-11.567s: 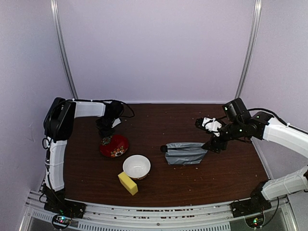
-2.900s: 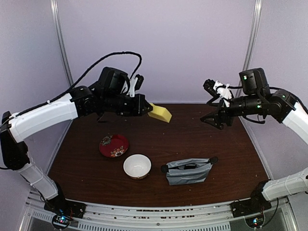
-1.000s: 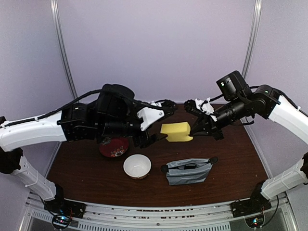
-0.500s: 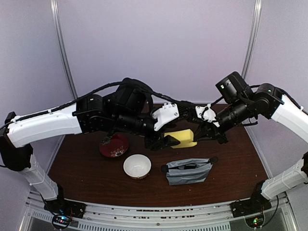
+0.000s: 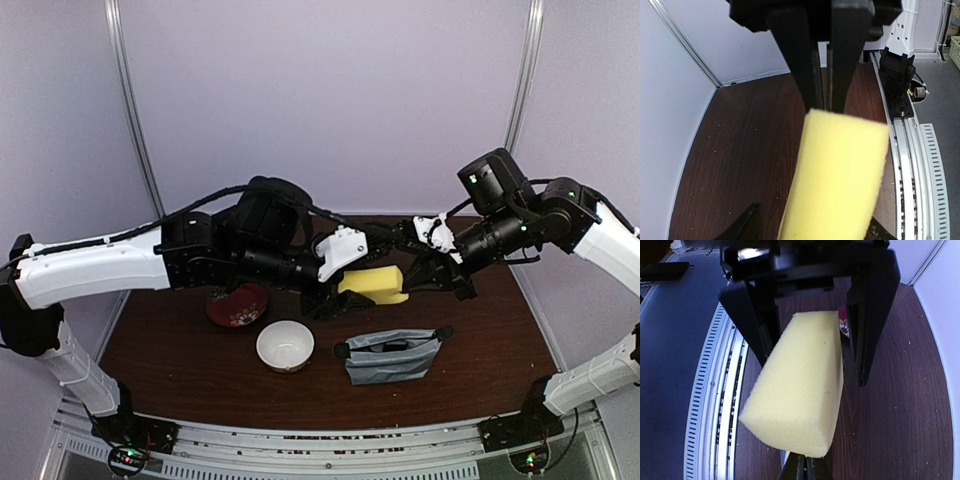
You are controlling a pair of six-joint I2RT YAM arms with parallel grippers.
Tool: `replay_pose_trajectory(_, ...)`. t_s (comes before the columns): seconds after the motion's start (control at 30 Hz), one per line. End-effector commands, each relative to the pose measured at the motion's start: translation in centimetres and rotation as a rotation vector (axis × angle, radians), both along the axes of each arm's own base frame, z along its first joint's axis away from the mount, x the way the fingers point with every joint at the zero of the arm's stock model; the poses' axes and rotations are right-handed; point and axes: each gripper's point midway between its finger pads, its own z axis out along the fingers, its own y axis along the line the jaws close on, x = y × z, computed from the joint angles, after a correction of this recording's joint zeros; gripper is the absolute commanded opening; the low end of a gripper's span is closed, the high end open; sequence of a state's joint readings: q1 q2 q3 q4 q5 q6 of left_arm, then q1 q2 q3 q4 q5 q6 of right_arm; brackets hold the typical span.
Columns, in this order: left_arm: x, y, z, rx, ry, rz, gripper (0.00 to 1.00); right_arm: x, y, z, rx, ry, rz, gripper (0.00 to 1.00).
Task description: Sort the hair-cutting tools
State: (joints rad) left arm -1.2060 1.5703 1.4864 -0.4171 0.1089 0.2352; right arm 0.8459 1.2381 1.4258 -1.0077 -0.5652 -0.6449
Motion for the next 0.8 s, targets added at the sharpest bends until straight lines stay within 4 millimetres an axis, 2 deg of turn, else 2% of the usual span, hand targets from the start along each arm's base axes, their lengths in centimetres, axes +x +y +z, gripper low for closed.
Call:
replay_pose_trajectory(0.0,-0.2,-0.5,-0.3,-0.005,-0.034,-0.027,0.56,-0.9,0.7,3.0,0.125,-0.03,0.035,0.0)
replay_pose_trajectory(0.07,-0.2,-0.6,-0.4,-0.004,-0.033,-0.025,0.5,-0.8,0.7,3.2,0.131,-0.032,0.029,0.0)
replay_pose_trajectory(0.17,-0.1,-0.5,0.0,-0.018,-0.036,-0.02,0.34,-0.4,0.8,2.9,0.126,-0.031,0.007,0.02)
replay_pose_trajectory(0.2,0.0,-0.5,0.2,-0.029,-0.035,-0.013,0.3,-0.2,0.8,2.8,0.123,-0.029,-0.001,0.05)
replay_pose_trajectory(0.27,0.1,-0.2,1.0,-0.063,-0.027,-0.002,0.26,0.1,0.7,2.7,0.123,-0.025,-0.017,0.17)
replay_pose_trajectory(0.33,0.2,0.2,1.7,-0.104,-0.011,0.011,0.21,0.3,0.6,2.8,0.134,-0.013,-0.032,0.25)
replay_pose_trajectory(0.47,0.1,0.9,2.8,-0.192,0.043,0.012,0.19,0.6,0.5,2.5,0.15,0.018,-0.047,0.39)
replay_pose_trajectory(0.6,0.0,1.2,3.4,-0.236,0.069,0.002,0.19,0.5,0.8,1.8,0.154,0.056,-0.044,0.42)
replay_pose_trajectory(0.77,-0.2,0.7,3.2,-0.236,0.088,-0.013,0.2,0.1,1.5,2.2,0.189,0.101,-0.021,0.43)
